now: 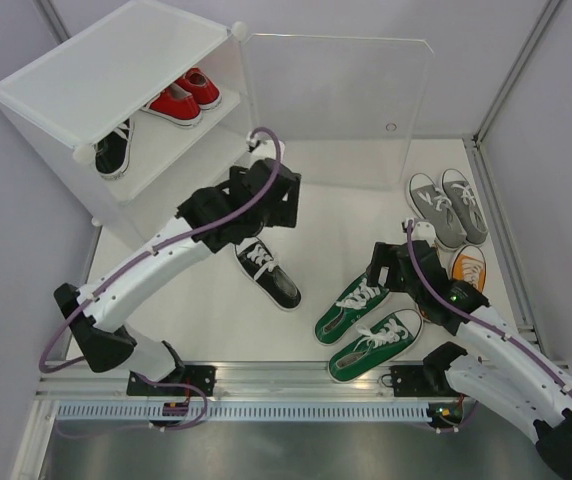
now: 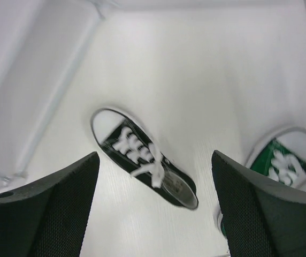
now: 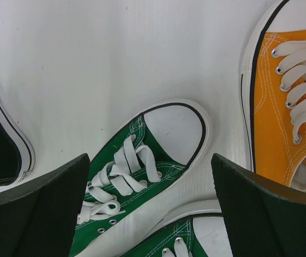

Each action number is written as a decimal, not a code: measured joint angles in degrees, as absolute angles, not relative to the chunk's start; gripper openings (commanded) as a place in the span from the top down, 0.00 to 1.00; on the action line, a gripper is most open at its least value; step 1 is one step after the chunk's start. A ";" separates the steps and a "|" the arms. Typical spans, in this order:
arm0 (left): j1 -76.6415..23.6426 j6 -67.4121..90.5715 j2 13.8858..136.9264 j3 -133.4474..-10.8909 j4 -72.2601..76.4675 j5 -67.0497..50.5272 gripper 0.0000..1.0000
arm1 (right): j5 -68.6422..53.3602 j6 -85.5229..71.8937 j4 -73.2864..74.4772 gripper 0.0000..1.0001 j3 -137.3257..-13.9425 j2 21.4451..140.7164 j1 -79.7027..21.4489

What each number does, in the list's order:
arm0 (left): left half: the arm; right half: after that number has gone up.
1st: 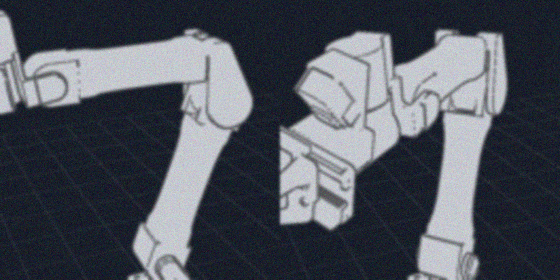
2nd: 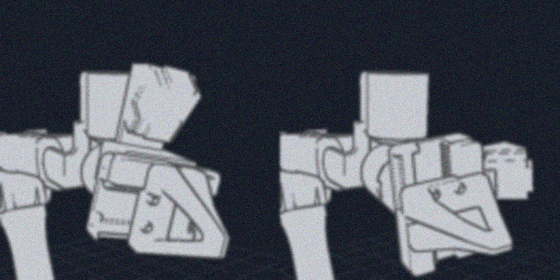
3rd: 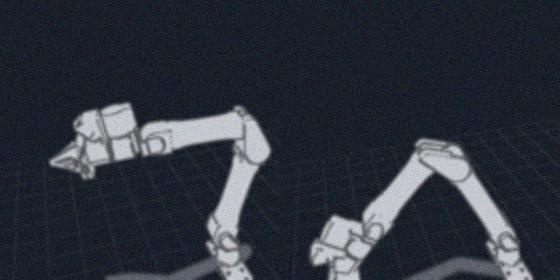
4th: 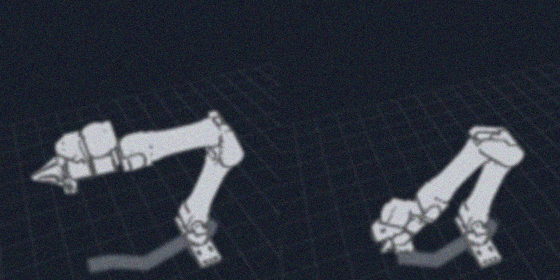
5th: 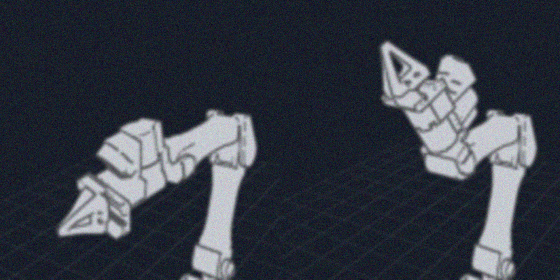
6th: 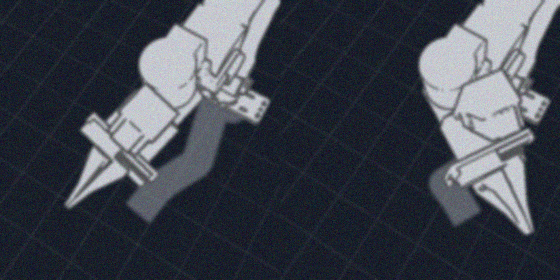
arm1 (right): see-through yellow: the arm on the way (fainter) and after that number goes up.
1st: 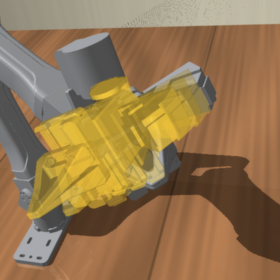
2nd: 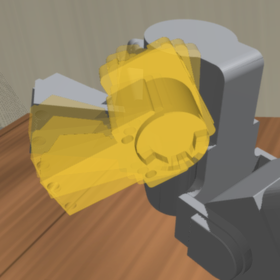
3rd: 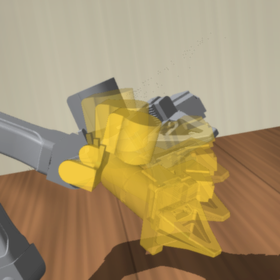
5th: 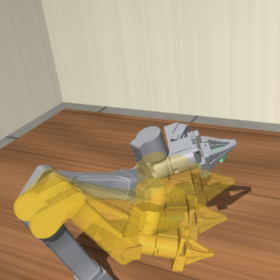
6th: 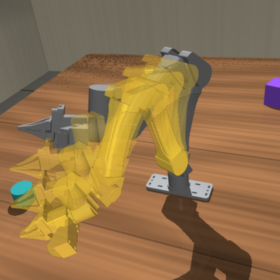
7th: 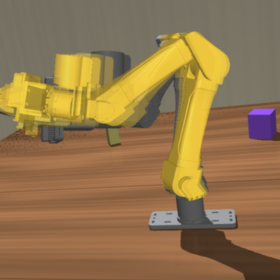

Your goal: Place and organize the shoes in the shoe cabinet

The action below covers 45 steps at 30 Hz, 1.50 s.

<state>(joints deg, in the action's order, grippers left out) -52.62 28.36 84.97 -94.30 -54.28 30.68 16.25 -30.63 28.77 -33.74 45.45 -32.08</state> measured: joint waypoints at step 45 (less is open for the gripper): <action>-16.71 5.56 70.30 -70.46 -9.21 60.80 0.05 | 11.31 -29.74 24.75 0.02 -31.20 45.45 -32.08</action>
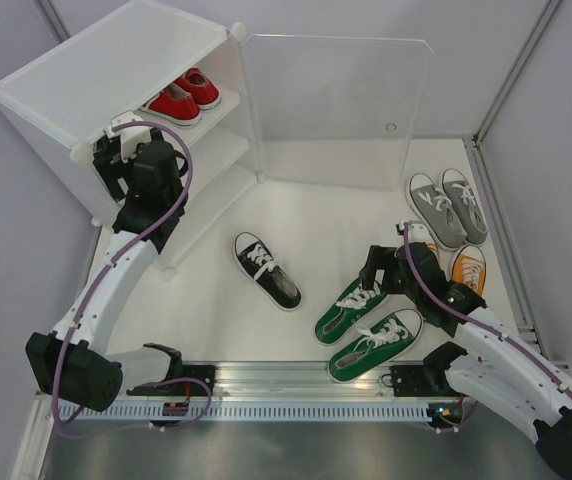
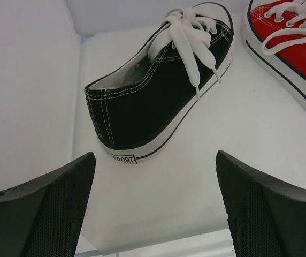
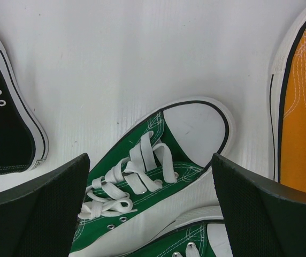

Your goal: Place and organize the shoes in the shoe cabinet

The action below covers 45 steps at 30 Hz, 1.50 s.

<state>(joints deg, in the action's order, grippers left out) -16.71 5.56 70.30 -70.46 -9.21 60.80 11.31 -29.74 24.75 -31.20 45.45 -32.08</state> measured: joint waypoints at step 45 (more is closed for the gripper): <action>-16.40 8.73 76.84 -75.61 -4.78 31.24 0.07 | 9.91 -29.71 23.24 0.03 -30.24 46.04 -32.08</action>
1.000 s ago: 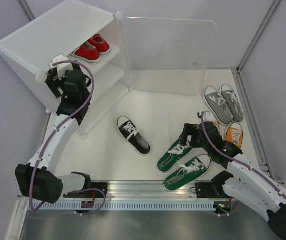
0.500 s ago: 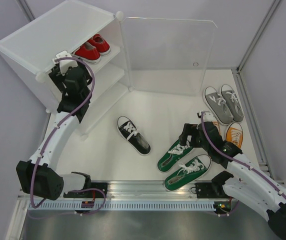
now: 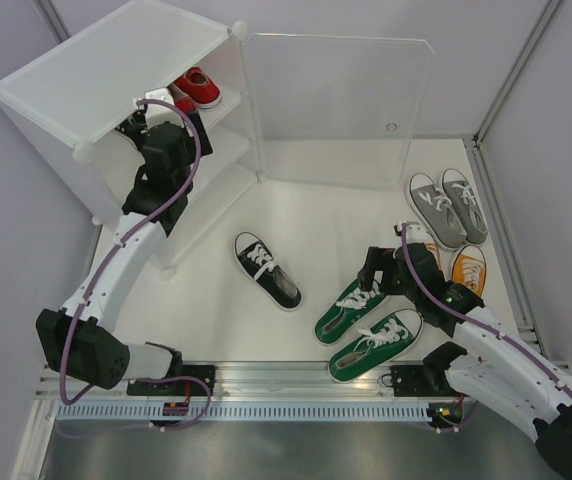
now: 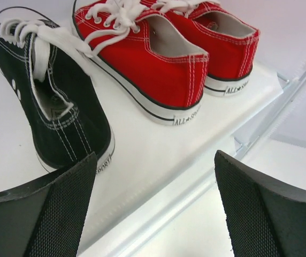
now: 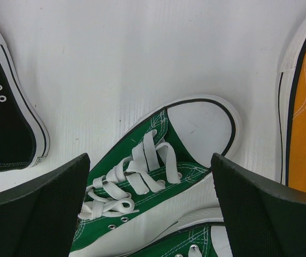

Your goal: Place and organize the shoes in the shoe cabinet

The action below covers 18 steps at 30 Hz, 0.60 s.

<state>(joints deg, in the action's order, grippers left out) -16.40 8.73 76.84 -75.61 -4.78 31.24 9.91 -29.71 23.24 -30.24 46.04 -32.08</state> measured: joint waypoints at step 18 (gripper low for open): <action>-17.02 14.28 70.67 -68.29 -6.70 37.76 0.04 | 9.23 -29.69 23.00 0.03 -29.89 46.24 -32.08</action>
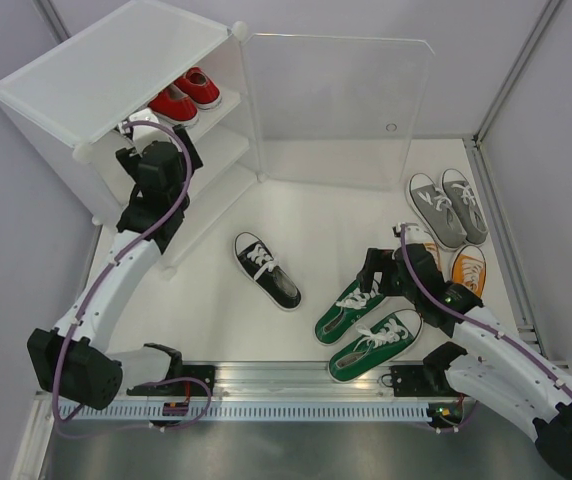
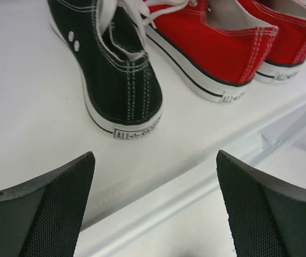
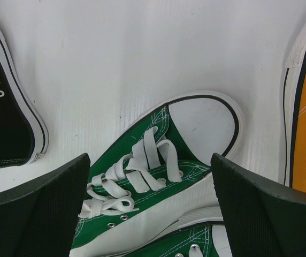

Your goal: Place and organize the shoes in the shoe cabinet

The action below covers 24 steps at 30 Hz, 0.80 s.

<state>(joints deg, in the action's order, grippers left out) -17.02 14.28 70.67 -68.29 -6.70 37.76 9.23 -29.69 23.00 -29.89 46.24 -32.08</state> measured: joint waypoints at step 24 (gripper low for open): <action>-17.80 13.19 83.29 -77.21 -4.25 42.54 0.03 | 8.82 -29.52 22.83 0.03 -29.36 46.78 -32.08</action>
